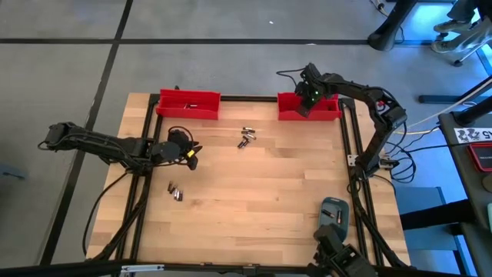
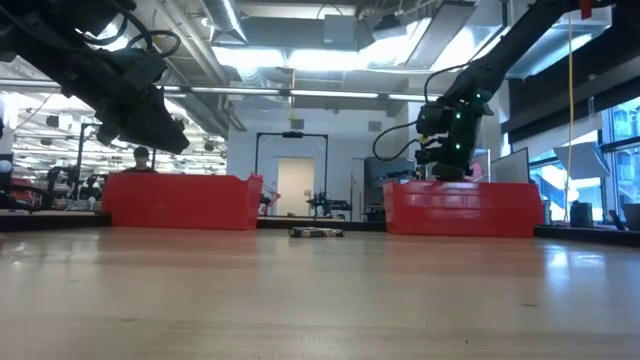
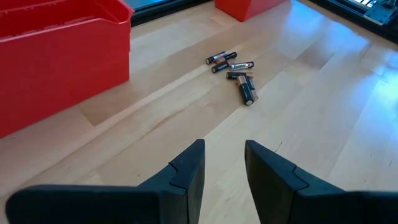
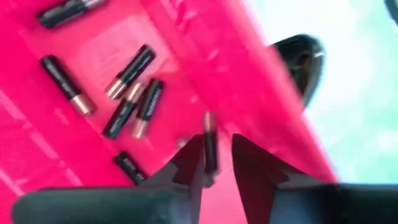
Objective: Sort batteries
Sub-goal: Put the small black battery into the right red bin, then put the small silver battery into the left red bin
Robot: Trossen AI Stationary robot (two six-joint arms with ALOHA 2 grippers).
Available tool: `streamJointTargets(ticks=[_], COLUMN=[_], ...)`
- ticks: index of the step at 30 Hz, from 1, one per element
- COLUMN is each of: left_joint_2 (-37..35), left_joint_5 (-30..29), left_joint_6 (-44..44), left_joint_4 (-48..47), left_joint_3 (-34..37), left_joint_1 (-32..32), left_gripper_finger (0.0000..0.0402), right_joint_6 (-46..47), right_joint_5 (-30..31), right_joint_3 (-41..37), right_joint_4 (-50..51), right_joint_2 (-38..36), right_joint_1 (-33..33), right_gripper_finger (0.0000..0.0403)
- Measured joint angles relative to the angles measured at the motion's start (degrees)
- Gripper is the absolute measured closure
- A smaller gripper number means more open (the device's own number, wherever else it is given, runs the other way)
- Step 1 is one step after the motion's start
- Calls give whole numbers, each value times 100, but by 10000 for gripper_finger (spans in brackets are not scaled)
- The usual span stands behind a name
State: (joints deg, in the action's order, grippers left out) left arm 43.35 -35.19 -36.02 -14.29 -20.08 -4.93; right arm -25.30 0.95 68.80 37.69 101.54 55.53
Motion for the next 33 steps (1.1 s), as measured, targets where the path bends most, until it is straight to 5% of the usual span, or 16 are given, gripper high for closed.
streamJointTargets(ticks=[10,21,27,33], left_joint_2=[0,0,0,0], left_joint_5=[0,-1,-1,-1], left_joint_6=[-2,-49,-89,41], left_joint_4=[-1,-1,-1,2], left_joint_3=[0,0,0,0], left_joint_1=[0,-2,-1,0], left_gripper_finger=[298,298,298,298], right_joint_6=[261,326,723,1679], right_joint_5=[164,-169,-1903,-1284], right_joint_3=[1102,1778,389,-1394], right_joint_4=[1271,2028,315,-2565], right_joint_2=[-13,-391,-1194,-1518], right_joint_1=[-6,-675,-1712,-3330], right_gripper_finger=[216,228,248,264])
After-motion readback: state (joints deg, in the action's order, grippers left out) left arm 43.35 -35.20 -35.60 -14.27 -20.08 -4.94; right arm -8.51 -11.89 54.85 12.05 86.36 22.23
